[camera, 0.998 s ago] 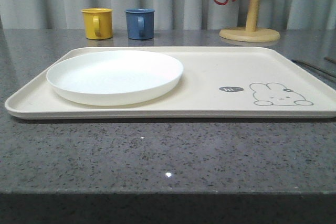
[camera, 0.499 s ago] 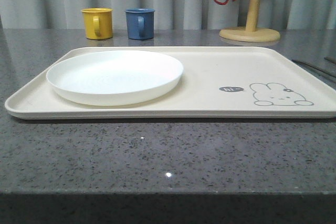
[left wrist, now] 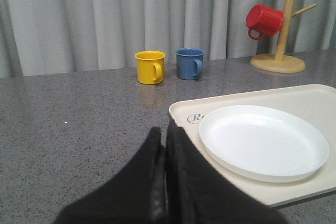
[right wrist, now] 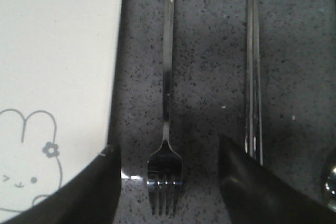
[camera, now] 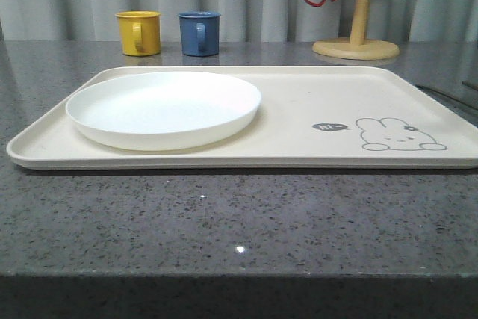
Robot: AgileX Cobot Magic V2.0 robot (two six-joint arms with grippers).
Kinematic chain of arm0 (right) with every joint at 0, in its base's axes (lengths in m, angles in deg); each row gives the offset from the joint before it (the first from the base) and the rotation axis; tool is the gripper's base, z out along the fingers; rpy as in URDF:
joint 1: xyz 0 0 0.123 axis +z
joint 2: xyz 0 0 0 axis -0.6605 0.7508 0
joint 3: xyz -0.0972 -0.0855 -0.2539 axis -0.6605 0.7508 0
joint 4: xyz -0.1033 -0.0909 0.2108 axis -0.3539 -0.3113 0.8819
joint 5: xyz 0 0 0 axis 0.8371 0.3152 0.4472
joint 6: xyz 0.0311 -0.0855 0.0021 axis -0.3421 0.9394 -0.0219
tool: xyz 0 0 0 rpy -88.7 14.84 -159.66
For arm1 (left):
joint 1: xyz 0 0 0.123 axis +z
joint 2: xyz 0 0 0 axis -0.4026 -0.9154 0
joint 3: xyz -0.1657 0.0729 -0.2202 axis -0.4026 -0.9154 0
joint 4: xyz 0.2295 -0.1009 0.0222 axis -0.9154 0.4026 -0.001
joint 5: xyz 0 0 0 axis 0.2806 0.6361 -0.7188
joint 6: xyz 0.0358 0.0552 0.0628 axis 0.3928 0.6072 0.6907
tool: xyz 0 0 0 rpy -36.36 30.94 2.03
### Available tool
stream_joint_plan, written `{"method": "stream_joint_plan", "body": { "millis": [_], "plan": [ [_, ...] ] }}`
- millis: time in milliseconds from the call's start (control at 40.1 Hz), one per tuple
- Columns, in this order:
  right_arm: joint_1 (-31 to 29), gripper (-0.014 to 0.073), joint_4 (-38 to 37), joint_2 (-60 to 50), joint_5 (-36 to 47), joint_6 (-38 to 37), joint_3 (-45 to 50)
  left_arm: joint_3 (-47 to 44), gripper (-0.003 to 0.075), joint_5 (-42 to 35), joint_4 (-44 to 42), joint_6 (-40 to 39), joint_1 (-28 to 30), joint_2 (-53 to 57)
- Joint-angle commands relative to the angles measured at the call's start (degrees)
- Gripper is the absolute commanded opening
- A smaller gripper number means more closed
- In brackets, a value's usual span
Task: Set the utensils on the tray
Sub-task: 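Grasp the silver fork with the right gripper and lift it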
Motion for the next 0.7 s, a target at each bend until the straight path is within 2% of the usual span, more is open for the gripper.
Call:
{"method": "stream_joint_plan", "body": {
  "millis": [0, 374, 549, 674],
  "plan": [
    [-0.1, 0.0433, 0.0, 2.3, 1.0, 0.6, -3.4, 1.5, -0.0018, -4.6, 0.3, -0.5, 0.1, -0.8],
    [-0.1, 0.0427, 1.3, 11.7, 2.3, 0.6, -5.6, 1.5, -0.0018, -4.6, 0.3, -0.5, 0.1, -0.8],
    [-0.1, 0.0311, 1.6, 12.5, 2.3, 0.6, -5.6, 1.5, -0.0018, -4.6, 0.3, -0.5, 0.1, -0.8],
    [-0.1, 0.0169, 1.8, 12.5, 1.9, 0.6, -5.6, 1.5, -0.0018, -4.6, 0.3, -0.5, 0.1, -0.8]
  ]
}}
